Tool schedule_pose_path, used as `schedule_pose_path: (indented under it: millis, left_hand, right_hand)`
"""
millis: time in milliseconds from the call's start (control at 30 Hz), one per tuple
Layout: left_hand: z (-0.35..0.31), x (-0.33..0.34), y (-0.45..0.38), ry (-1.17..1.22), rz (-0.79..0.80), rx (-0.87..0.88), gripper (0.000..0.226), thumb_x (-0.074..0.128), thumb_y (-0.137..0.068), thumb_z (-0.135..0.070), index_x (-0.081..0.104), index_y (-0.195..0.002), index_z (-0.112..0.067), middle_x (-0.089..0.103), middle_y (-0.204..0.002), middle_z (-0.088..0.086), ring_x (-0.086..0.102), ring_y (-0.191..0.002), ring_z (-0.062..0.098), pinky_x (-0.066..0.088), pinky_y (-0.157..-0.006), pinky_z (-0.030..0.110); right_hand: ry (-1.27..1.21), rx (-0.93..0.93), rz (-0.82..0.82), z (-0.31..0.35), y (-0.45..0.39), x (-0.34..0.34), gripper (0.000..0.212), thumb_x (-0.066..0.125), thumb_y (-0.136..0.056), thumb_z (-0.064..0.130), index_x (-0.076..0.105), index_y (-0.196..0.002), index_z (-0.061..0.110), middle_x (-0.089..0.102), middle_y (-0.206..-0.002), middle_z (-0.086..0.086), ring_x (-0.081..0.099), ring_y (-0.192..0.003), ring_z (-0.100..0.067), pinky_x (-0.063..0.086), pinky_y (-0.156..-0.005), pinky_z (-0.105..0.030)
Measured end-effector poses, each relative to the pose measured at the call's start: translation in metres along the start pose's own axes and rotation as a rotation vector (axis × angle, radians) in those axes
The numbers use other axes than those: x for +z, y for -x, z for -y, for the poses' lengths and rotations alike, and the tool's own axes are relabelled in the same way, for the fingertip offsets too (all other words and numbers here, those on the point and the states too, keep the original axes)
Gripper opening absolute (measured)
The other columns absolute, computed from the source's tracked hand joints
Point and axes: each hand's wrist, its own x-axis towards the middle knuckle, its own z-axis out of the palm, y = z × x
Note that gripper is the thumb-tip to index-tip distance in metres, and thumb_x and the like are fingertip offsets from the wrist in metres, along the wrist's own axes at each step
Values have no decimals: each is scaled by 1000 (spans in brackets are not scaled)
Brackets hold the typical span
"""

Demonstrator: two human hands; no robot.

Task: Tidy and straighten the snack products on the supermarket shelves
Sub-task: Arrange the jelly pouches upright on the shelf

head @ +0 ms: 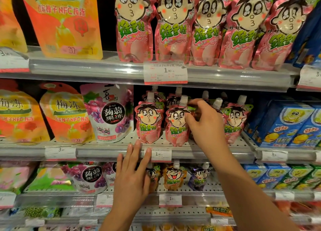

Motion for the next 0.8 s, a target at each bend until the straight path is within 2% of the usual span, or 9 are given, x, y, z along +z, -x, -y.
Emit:
schedule_pose_path:
  millis: [100,167,233,333,400,500,667,800]
  left_hand:
    - [-1,-1,0,3,-1,3,66,43,-90,-22,39,-156,-21,13,-170,8,12,-156,33,11,-124,56]
    - [0,-1,-1,0,-2,6,66,43,-89,-22,40,-155,-20,14,-170,9,13,-156,33,11,-124,57]
    - [-1,-2,0,-9,3,-1,67,45,-88,-21,39,-155,-20,14,-170,9,12,-156,33,13,-124,57]
    - [-3,-2,1,-24,6,-12,72,55,-86,-15,40,-155,-20,14,-169,9,12,-156,32,17,-122,60]
    - [-5,-3,0,-24,8,-18,74,59,-84,-14,40,-155,-20,14,-169,9,12,-156,32,18,-122,60]
    - [-6,-6,0,-26,15,-29,76,62,-85,-12,38,-156,-21,13,-170,9,11,-157,32,16,-123,59]
    - [-12,-10,-1,-34,9,-51,77,67,-86,-7,39,-156,-20,14,-169,10,12,-156,32,19,-122,60]
    - [-16,-8,1,-32,6,-65,72,61,-88,-10,38,-156,-19,14,-169,9,12,-157,32,17,-124,58]
  right_hand:
    - [-67,-65,-62,-4,25,-3,51,64,-98,22,46,-146,21,59,-133,0,63,-113,-11,58,-92,-34]
    - [-22,-170,-103,-13,53,-1,56,62,-97,17,42,-150,15,50,-146,-2,59,-125,-19,55,-99,-39]
    - [59,-274,-63,-26,86,6,58,64,-92,12,45,-147,13,52,-146,-5,59,-127,-23,55,-99,-41]
    - [152,-234,168,-44,126,24,67,69,-90,19,39,-150,25,46,-153,3,52,-134,-20,54,-102,-41]
    - [169,-294,246,-55,141,38,69,70,-90,20,40,-152,21,42,-155,-1,52,-133,-25,51,-105,-45]
    - [229,-335,292,-66,145,50,71,69,-87,20,40,-152,18,40,-157,-7,32,-148,-28,38,-115,-54]
    - [331,-306,351,-72,148,54,82,73,-82,25,37,-156,18,30,-164,-5,19,-155,-25,20,-121,-51]
    - [314,-360,319,-82,151,58,79,70,-81,18,39,-154,10,24,-166,-10,14,-156,-29,21,-121,-57]
